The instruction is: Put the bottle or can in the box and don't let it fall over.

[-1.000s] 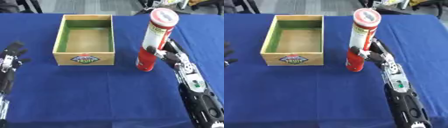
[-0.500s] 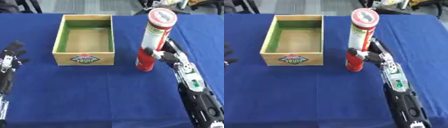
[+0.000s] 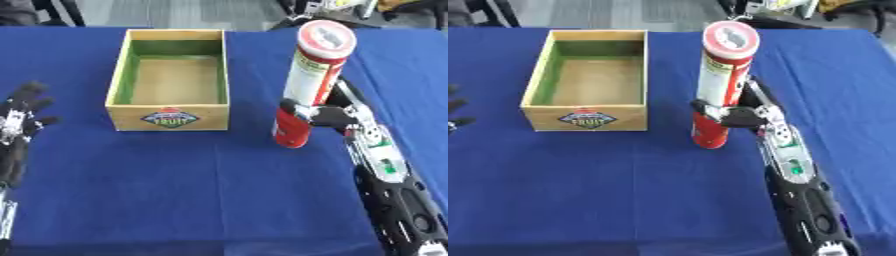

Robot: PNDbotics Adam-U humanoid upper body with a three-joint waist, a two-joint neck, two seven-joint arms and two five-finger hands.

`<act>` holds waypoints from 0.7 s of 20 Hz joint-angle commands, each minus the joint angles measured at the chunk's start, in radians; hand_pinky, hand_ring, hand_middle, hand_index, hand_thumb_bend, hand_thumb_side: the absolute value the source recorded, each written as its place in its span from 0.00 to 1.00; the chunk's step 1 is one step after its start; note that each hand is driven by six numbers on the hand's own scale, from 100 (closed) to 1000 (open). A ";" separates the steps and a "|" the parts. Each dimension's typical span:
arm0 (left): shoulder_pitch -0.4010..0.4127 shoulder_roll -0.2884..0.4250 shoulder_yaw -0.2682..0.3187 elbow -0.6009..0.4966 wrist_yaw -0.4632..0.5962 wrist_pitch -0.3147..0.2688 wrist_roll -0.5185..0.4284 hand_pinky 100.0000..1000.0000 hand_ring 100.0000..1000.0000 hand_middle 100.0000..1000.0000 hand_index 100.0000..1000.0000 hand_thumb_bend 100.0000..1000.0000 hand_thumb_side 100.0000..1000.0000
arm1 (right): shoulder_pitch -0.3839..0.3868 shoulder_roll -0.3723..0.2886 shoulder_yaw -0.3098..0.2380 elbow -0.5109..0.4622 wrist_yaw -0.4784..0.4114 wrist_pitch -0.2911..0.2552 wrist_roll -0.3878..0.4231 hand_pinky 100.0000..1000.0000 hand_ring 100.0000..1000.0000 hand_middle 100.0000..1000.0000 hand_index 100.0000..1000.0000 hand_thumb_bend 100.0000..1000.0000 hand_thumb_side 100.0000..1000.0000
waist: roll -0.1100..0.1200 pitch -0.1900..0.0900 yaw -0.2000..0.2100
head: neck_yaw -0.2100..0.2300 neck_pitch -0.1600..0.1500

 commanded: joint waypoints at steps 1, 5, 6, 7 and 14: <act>-0.005 0.010 0.002 -0.021 0.004 0.000 -0.002 0.76 0.90 0.89 0.94 0.29 0.79 | -0.019 -0.008 -0.006 -0.005 -0.014 -0.001 -0.028 0.45 0.45 0.40 0.54 0.28 0.00 | 0.003 -0.009 0.001 | -0.001 -0.001; -0.004 0.010 0.002 -0.021 0.004 0.000 -0.002 0.76 0.90 0.89 0.94 0.29 0.79 | -0.020 -0.006 -0.009 0.000 -0.033 0.004 -0.061 0.36 0.36 0.30 0.45 0.15 0.00 | 0.002 -0.010 0.002 | -0.001 -0.001; -0.004 0.010 0.002 -0.021 0.004 0.000 -0.001 0.76 0.90 0.89 0.94 0.29 0.79 | -0.021 -0.006 -0.010 0.001 -0.037 0.005 -0.068 0.34 0.34 0.28 0.43 0.12 0.00 | 0.002 -0.010 0.002 | -0.001 -0.001; -0.004 0.010 0.002 -0.021 0.004 0.000 -0.001 0.76 0.90 0.89 0.94 0.29 0.79 | -0.023 -0.007 -0.010 0.001 -0.039 0.006 -0.075 0.34 0.34 0.28 0.42 0.10 0.00 | 0.002 -0.010 0.002 | -0.002 -0.001; -0.002 0.011 0.003 -0.022 0.004 0.000 -0.001 0.76 0.89 0.89 0.94 0.29 0.79 | -0.056 -0.016 -0.012 0.007 -0.048 0.014 -0.096 0.32 0.32 0.26 0.40 0.11 0.00 | 0.000 -0.013 0.001 | 0.001 -0.001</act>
